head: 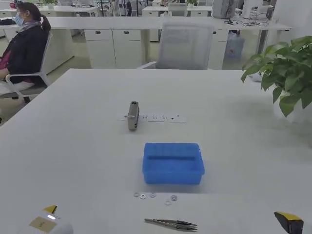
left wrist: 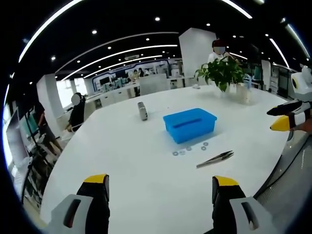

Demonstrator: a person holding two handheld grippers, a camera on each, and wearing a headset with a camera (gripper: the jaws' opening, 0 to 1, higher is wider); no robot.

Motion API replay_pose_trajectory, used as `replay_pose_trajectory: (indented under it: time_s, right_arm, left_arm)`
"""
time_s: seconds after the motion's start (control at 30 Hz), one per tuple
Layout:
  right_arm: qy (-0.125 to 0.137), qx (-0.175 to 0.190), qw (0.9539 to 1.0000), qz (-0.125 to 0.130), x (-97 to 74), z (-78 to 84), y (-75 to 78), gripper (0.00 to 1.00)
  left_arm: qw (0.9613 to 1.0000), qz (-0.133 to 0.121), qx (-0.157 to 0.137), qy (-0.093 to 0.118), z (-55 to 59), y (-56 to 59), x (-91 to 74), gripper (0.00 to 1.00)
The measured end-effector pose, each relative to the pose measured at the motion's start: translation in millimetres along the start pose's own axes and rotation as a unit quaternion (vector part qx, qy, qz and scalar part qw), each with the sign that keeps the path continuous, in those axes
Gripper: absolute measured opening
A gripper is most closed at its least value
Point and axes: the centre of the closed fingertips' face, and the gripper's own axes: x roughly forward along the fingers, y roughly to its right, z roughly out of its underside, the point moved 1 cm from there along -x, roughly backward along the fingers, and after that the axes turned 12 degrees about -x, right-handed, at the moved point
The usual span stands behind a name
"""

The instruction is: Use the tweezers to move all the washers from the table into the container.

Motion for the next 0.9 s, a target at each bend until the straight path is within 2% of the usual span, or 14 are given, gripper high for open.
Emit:
replay_pose_trajectory:
  time_s: [0.17,0.27,0.3,0.33,0.37,0.43,0.53,0.57,0.67,0.77,0.83,0.87,0.9]
  right_arm:
    - [-0.002,-0.001,1.0,-0.007,0.5,0.2,-2.6,0.81]
    - [-0.004,0.004,1.0,-0.004,0.2,0.3,-2.5,0.81]
    - [-0.006,0.006,1.0,-0.005,0.4,1.0,-2.6,0.81]
    - [-0.009,0.009,0.9999,-0.005,0.7,2.1,-2.7,0.81]
    - [-0.01,0.009,0.9999,-0.005,0.9,2.3,-2.9,0.81]
    - [-0.013,0.008,0.9999,-0.006,1.7,3.5,-3.2,0.81]
    - [-0.02,0.007,0.9997,-0.009,3.6,7.2,-2.2,0.81]
    - [-0.022,0.007,0.9997,-0.008,4.2,8.8,-1.2,0.81]
    - [-0.026,0.012,0.9995,-0.009,5.3,11.7,0.5,0.8]
    - [-0.031,0.014,0.9994,-0.009,5.9,13.9,1.0,0.8]
    - [-0.033,0.012,0.9993,-0.007,6.2,15.3,2.1,0.8]
    - [-0.035,0.011,0.9993,-0.006,6.5,16.3,2.7,0.8]
    - [-0.037,0.011,0.9992,-0.005,6.9,17.2,3.0,0.8]
  left_arm:
    - [0.999,0.03,0.01,-0.031,-0.5,10.3,3.2,0.79]
    - [0.9942,0.079,0.025,-0.069,0.3,25.7,8.5,0.66]
    - [0.9929,0.086,0.034,-0.075,-0.5,28.4,10.6,0.64]
    - [0.99,0.101,0.055,-0.082,-1.1,33.2,14.9,0.62]
    - [0.9888,0.106,0.06,-0.087,-0.8,34.9,16.2,0.58]
    - [0.9806,0.137,0.088,-0.11,0.8,44.8,25.9,0.49]
    - [0.9731,0.162,0.104,-0.126,0.3,53.3,36.5,0.38]
    - [0.969,0.176,0.111,-0.134,0.0,57.8,41.6,0.35]
    - [0.9616,0.189,0.13,-0.15,1.0,61.8,56.8,0.28]
    - [0.9508,0.203,0.159,-0.172,7.7,65.0,73.1,0.23]
    - [0.9477,0.212,0.16,-0.178,11.5,68.9,82.9,0.23]
    - [0.943,0.223,0.165,-0.184,14.7,72.1,85.3,0.22]
    - [0.9381,0.224,0.177,-0.197,19.8,72.6,89.8,0.21]
